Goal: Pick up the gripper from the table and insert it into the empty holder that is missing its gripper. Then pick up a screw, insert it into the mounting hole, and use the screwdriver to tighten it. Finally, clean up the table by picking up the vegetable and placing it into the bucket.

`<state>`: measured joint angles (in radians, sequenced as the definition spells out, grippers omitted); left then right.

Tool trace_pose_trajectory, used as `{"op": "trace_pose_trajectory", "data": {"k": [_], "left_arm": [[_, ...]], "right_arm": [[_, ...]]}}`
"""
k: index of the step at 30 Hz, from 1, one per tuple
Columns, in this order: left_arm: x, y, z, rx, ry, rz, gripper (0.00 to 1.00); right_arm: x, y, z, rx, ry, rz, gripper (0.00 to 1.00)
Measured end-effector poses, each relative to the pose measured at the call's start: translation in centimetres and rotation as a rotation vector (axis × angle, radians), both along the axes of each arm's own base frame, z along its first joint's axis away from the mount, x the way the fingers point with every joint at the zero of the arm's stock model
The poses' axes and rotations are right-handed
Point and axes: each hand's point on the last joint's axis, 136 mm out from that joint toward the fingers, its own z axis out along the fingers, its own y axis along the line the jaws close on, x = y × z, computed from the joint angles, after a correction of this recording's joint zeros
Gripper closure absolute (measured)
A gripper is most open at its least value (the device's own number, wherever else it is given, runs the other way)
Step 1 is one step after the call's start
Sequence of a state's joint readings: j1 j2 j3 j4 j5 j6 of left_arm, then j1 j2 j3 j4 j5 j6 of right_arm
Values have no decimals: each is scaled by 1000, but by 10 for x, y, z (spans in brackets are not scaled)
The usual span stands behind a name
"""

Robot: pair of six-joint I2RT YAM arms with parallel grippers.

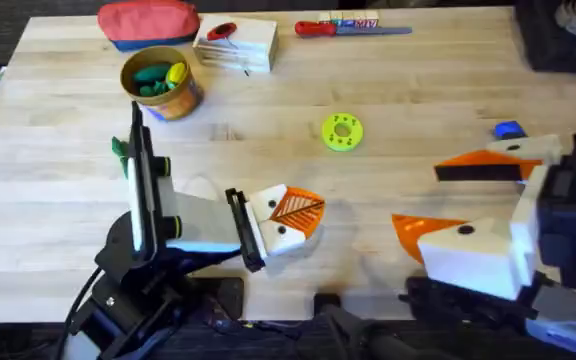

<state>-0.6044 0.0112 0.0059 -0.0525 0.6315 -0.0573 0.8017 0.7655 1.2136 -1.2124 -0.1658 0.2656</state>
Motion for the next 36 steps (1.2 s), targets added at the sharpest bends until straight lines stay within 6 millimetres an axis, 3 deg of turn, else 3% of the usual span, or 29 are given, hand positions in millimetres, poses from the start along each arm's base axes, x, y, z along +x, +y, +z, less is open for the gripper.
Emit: {"op": "trace_pose_trajectory", "data": {"k": [5,8,12,18,23,31,36], "left_arm": [[0,0,0,0,0,0,984],[0,0,0,0,0,0,984],[0,0,0,0,0,0,984],[0,0,0,0,0,0,984],[0,0,0,0,0,0,984],[0,0,0,0,0,0,984],[0,0,0,0,0,0,984]], "right_arm": [[1,-2,-6,-17,6,-9,7],[9,-13,-11,-58,3,-93,7],[32,-49,-19,-171,-35,-330,7],[69,-107,-11,-315,-169,-643,9],[97,-155,-17,-486,-154,-844,10],[154,-229,-48,-594,-8,-1072,9],[159,-272,-80,-715,130,-1037,10]]}}
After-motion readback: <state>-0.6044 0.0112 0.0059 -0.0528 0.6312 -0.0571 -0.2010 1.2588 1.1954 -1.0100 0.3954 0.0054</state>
